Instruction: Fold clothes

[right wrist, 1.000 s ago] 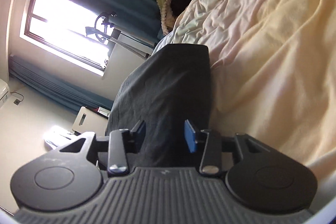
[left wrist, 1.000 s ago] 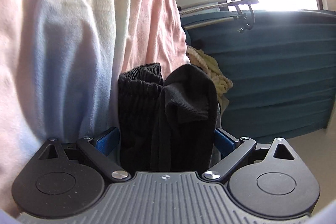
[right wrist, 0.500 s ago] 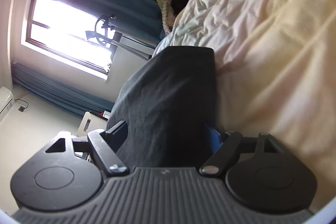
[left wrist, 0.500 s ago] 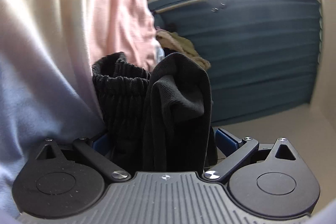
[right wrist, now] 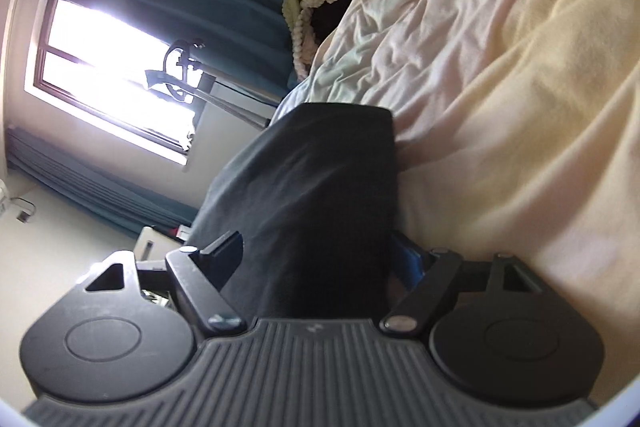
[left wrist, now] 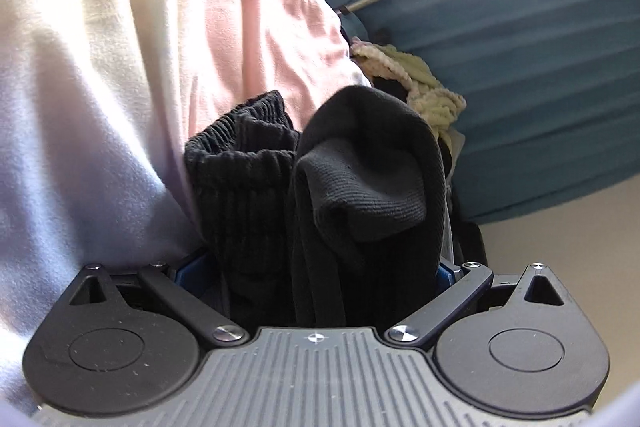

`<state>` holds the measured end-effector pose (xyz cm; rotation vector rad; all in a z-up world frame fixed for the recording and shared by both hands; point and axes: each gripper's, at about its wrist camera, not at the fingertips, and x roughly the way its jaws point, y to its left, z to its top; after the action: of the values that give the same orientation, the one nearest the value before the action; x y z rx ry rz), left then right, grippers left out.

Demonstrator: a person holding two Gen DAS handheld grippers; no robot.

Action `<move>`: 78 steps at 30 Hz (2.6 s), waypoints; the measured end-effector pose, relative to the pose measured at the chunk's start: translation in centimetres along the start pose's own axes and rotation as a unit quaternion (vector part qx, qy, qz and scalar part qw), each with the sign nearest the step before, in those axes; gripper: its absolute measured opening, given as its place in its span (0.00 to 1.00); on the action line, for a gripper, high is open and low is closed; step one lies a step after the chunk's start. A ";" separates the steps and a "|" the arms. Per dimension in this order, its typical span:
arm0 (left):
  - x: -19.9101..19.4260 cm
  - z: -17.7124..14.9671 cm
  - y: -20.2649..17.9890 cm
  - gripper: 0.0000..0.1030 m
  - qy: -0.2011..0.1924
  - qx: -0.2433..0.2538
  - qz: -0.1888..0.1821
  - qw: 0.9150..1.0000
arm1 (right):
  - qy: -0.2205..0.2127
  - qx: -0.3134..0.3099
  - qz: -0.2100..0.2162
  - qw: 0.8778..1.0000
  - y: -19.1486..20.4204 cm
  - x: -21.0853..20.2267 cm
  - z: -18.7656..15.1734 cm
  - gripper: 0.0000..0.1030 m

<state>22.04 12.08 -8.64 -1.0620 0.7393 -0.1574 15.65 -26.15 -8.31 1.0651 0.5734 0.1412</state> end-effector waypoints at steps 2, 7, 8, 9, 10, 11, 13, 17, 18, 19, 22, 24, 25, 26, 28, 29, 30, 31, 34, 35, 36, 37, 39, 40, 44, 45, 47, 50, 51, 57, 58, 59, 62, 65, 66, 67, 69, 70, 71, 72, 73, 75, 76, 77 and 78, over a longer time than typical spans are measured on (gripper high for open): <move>-1.0 -0.2 -0.2 0.96 -0.017 -0.001 0.000 1.000 | -0.002 0.004 -0.004 1.000 -0.5 0.1 0.1 0.73; -3.9 -0.5 0.4 0.95 -0.054 -0.039 -0.025 0.997 | -0.003 -0.007 -0.006 1.000 0.2 0.1 -0.5 0.73; -4.4 -0.5 0.2 0.95 -0.064 -0.032 -0.023 0.997 | -0.003 -0.009 -0.006 1.000 0.3 0.1 -0.6 0.73; -4.9 -0.4 -0.1 0.95 -0.074 -0.022 -0.020 0.997 | -0.003 -0.010 -0.006 1.000 0.4 0.0 -0.7 0.73; -4.9 -0.4 -0.5 0.95 -0.074 -0.012 -0.018 0.997 | -0.003 -0.011 -0.007 1.000 0.5 0.0 -0.8 0.73; -4.8 -0.4 -0.9 0.95 -0.073 -0.001 -0.016 0.997 | -0.003 -0.011 -0.007 1.000 0.5 0.1 -0.9 0.73; -4.5 -0.3 -1.6 0.95 -0.070 0.022 -0.005 0.997 | 0.007 -0.017 -0.002 1.000 -0.5 -0.4 1.5 0.73; -3.4 0.1 -2.5 0.96 -0.071 0.046 0.025 0.996 | 0.009 -0.029 -0.004 1.000 -0.3 -0.4 1.6 0.73; -3.1 0.2 -2.7 0.97 -0.070 0.053 0.036 0.995 | 0.010 -0.033 -0.005 0.999 -0.2 -0.3 1.5 0.73; -2.8 0.3 -2.9 0.97 -0.068 0.061 0.048 0.995 | 0.010 -0.036 -0.006 0.999 -0.1 -0.2 1.4 0.73; -2.1 0.4 -2.5 0.97 -0.065 0.061 0.059 0.994 | 0.012 -0.050 -0.017 0.999 0.2 0.0 1.1 0.73; -2.5 0.5 -2.5 0.96 -0.070 0.058 0.031 0.995 | 0.008 -0.059 -0.025 0.998 0.3 -0.2 1.0 0.73; -2.8 0.5 -2.5 0.96 -0.073 0.057 0.017 0.996 | 0.007 -0.059 -0.023 0.998 0.2 -0.3 1.0 0.73; -3.0 0.6 -2.7 0.96 -0.074 0.059 -0.008 0.996 | 0.006 -0.058 -0.021 0.998 0.3 -0.3 1.0 0.73; -3.4 0.7 -3.2 0.96 -0.073 0.072 -0.053 0.993 | 0.001 -0.061 -0.006 0.998 0.6 -0.5 1.0 0.75; -3.2 0.8 -3.6 0.96 -0.071 0.081 -0.054 0.993 | 0.001 -0.063 -0.005 0.998 0.8 -0.5 1.0 0.75; -3.0 0.8 -3.9 0.96 -0.067 0.090 -0.052 0.992 | 0.001 -0.065 -0.006 0.998 1.0 -0.5 1.0 0.76; -2.5 0.8 -4.1 0.96 -0.062 0.099 -0.036 0.992 | 0.001 -0.065 -0.007 0.998 0.9 -0.3 1.0 0.76; -0.5 1.0 -3.8 0.98 -0.046 0.101 0.033 0.993 | 0.003 -0.065 -0.014 0.998 0.7 0.3 1.1 0.76; 0.1 1.3 -3.8 0.99 -0.038 0.103 0.051 0.993 | 0.005 -0.076 -0.018 0.997 0.9 0.8 1.1 0.76; 0.7 1.6 -3.7 0.99 -0.031 0.106 0.069 0.992 | 0.008 -0.090 -0.023 0.996 1.2 1.3 1.1 0.76; 1.1 1.7 -3.7 0.99 -0.026 0.111 0.073 0.991 | 0.009 -0.104 -0.028 0.994 1.4 1.7 1.1 0.76; 1.6 2.0 -3.9 0.97 -0.023 0.120 0.075 0.990 | 0.009 -0.103 -0.029 0.994 1.4 2.5 1.1 0.76; 1.7 1.9 -4.3 0.92 -0.025 0.136 0.083 0.987 | 0.007 -0.104 -0.030 0.994 1.3 2.7 1.1 0.75; 0.4 0.4 -5.9 0.63 -0.054 0.183 0.100 0.977 | -0.011 -0.173 -0.047 0.984 3.2 2.1 0.5 0.52; 0.0 0.3 -6.1 0.59 -0.056 0.180 0.097 0.977 | -0.021 -0.191 -0.049 0.980 4.1 1.7 0.3 0.47; -0.8 0.2 -6.6 0.56 -0.060 0.174 0.092 0.979 | -0.038 -0.209 -0.040 0.976 5.8 0.8 0.3 0.40; -2.3 0.1 -7.4 0.54 -0.058 0.161 0.073 0.983 | -0.057 -0.223 -0.019 0.973 8.3 -0.7 0.7 0.33; -3.0 -0.1 -8.0 0.54 -0.059 0.164 0.062 0.983 | -0.063 -0.223 -0.012 0.973 9.0 -1.3 1.0 0.33; -6.4 -3.3 -13.7 0.54 -0.063 0.218 0.009 0.974 | -0.094 -0.195 0.013 0.976 10.7 -7.1 3.9 0.32; -6.8 -4.2 -14.7 0.54 -0.061 0.222 -0.002 0.973 | -0.102 -0.194 0.014 0.976 10.9 -8.5 4.5 0.32; -7.2 -5.1 -15.8 0.54 -0.058 0.226 -0.014 0.972 | -0.110 -0.193 0.015 0.975 11.1 -9.9 5.0 0.32; -7.6 -8.3 -19.1 0.54 -0.043 0.236 -0.053 0.969 | -0.141 -0.207 0.009 0.968 11.7 -15.4 7.1 0.32; -6.9 -12.1 -22.4 0.54 -0.010 0.239 -0.099 0.966 | -0.172 -0.219 -0.002 0.960 12.0 -21.4 9.2 0.32; -6.4 -13.5 -23.6 0.54 0.001 0.240 -0.110 0.964 | -0.184 -0.223 -0.009 0.957 11.9 -23.4 9.9 0.32; -5.8 -14.9 -24.7 0.54 0.013 0.240 -0.121 0.963 | -0.195 -0.225 -0.017 0.955 11.8 -25.4 10.5 0.32; -4.4 -18.1 -26.9 0.54 0.039 0.240 -0.140 0.960 | -0.217 -0.221 -0.033 0.950 11.2 -29.7 11.9 0.32; -3.7 -19.8 -27.9 0.54 0.052 0.241 -0.150 0.958 | -0.228 -0.220 -0.042 0.948 10.8 -31.6 12.6 0.32; -3.0 -21.5 -28.8 0.54 0.062 0.244 -0.159 0.955 | -0.239 -0.220 -0.052 0.944 10.3 -33.6 13.2 0.32; -2.4 -23.3 -29.7 0.54 0.072 0.247 -0.168 0.952 | -0.249 -0.220 -0.061 0.941 9.6 -35.4 13.7 0.32; -1.7 -25.0 -30.5 0.54 0.083 0.248 -0.177 0.949 | -0.259 -0.218 -0.071 0.938 8.8 -37.1 14.3 0.32; 0.1 -28.3 -31.6 0.54 0.104 0.252 -0.189 0.943 | -0.277 -0.213 -0.090 0.933 7.1 -40.5 15.1 0.33; 0.8 -30.0 -32.0 0.54 0.113 0.257 -0.193 0.940 | -0.285 -0.211 -0.099 0.930 6.1 -42.1 15.5 0.33; 1.7 -31.4 -32.3 0.54 0.122 0.263 -0.195 0.937 | -0.292 -0.207 -0.108 0.928 5.0 -43.5 15.8 0.33; 2.6 -32.9 -32.5 0.54 0.132 0.270 -0.197 0.933 | -0.297 -0.200 -0.115 0.926 3.8 -44.6 16.1 0.33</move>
<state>10.86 -29.56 8.26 -0.6504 0.6587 -0.8173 -13.34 -53.78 17.37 0.5854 0.1027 -0.2602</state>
